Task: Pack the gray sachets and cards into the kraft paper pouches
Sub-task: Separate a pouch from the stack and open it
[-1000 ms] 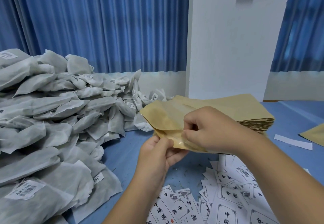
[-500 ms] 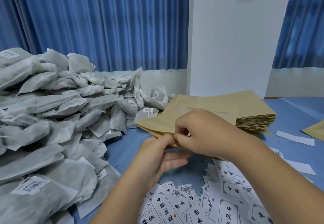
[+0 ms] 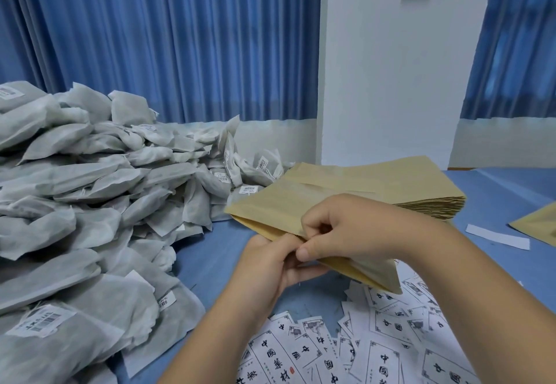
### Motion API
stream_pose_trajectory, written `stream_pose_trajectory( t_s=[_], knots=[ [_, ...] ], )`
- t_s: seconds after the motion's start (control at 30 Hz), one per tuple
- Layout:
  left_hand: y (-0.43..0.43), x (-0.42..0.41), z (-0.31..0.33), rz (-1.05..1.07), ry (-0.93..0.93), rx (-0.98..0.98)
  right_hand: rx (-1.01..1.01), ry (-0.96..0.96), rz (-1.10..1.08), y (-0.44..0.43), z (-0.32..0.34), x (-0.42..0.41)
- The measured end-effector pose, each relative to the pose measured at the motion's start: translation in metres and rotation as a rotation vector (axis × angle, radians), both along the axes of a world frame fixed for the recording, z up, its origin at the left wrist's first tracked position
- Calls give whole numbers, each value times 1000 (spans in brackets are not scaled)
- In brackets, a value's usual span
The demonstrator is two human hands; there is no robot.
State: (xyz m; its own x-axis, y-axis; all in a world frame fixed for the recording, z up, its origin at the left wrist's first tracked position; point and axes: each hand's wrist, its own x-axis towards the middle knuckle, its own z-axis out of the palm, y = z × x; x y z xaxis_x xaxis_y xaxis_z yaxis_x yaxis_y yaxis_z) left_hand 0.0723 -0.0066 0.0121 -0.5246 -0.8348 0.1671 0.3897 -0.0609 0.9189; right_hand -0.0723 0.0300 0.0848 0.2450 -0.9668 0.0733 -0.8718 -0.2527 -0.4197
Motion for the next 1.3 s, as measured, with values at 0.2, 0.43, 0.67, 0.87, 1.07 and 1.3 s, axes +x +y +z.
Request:
stream_pose_trajectory(
  t_s=[0.2, 0.43, 0.67, 0.87, 1.07, 1.3],
  knots=[
    [1, -3, -1, -12, 43, -96, 24, -161, 90, 2, 5, -11],
    [-2, -1, -2, -14, 60, -125, -28, -304, 158, 0, 1, -7],
    [2, -4, -2, 44, 79, -60, -70, -352, 127, 4, 8, -9],
    [16, -14, 1, 242, -41, 51, -333, 109, 70, 9, 9, 19],
    [14, -4, 2, 322, -203, 81, -376, 323, 29, 7, 3, 39],
    [11, 7, -20, 241, -442, 111, -518, 189, -126, 14, 15, 23]
  ],
)
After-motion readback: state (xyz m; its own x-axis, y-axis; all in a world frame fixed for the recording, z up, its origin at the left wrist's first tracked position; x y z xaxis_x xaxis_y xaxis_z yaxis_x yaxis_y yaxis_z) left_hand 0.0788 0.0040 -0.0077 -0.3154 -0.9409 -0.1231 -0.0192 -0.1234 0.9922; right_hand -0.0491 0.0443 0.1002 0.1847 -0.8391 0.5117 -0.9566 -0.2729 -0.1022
